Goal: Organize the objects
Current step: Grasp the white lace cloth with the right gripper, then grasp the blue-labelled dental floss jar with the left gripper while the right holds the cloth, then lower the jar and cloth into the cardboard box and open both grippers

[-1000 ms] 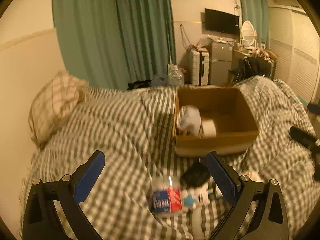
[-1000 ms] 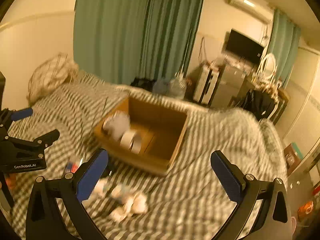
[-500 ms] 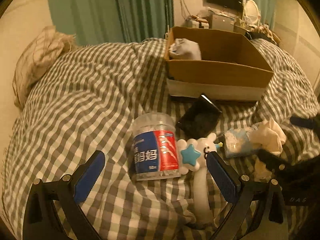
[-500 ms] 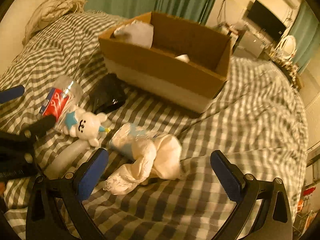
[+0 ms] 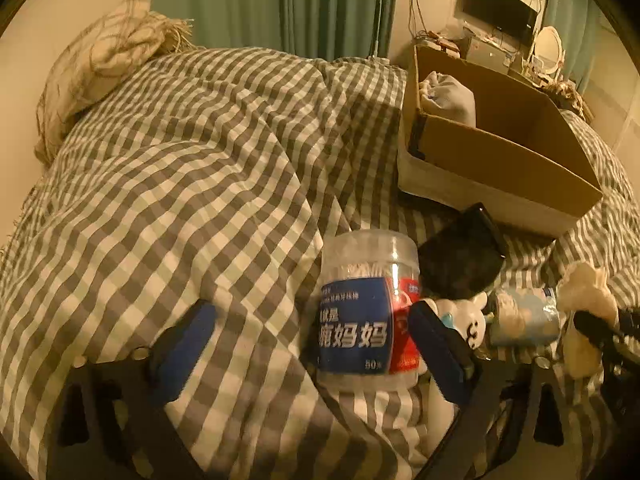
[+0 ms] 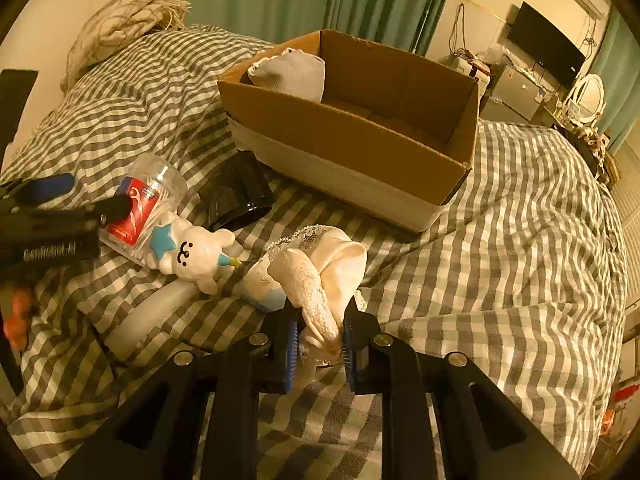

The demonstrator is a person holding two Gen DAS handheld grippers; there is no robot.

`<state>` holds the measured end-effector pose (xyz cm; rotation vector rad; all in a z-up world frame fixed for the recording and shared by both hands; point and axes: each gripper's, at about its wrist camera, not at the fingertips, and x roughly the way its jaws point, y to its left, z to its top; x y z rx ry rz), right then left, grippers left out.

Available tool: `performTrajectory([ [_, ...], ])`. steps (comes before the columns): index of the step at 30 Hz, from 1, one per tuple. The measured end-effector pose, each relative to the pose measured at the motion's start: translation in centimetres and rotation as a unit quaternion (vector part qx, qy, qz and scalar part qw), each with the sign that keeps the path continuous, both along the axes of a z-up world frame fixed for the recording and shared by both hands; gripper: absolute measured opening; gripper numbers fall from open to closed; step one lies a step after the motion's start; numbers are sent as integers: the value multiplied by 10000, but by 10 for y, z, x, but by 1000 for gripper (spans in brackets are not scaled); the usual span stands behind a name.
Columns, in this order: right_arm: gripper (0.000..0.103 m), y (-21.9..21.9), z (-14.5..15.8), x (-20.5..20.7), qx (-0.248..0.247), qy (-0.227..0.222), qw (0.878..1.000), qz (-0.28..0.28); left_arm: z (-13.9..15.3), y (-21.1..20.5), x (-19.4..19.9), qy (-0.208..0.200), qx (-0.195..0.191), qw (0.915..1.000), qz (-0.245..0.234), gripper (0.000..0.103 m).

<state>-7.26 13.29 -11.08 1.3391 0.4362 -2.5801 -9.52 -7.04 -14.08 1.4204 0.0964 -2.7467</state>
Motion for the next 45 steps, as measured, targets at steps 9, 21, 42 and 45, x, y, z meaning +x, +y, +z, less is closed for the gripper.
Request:
performTrajectory([
  [9, 17, 0, -1, -3, -32, -44, 10000, -13, -36, 19, -28, -597, 421, 9951, -670, 64],
  [21, 17, 3, 22, 5, -277, 261, 9993, -8, 0, 30, 15, -80, 185, 9953, -946, 63],
  [42, 16, 24, 168, -109, -723, 1530, 9856, -30, 142, 100, -116, 916, 111, 9828, -1597, 63],
  [45, 15, 26, 159, -135, -732, 1458, 9866, -76, 127, 108, -141, 828, 61, 9835, -1610, 63],
])
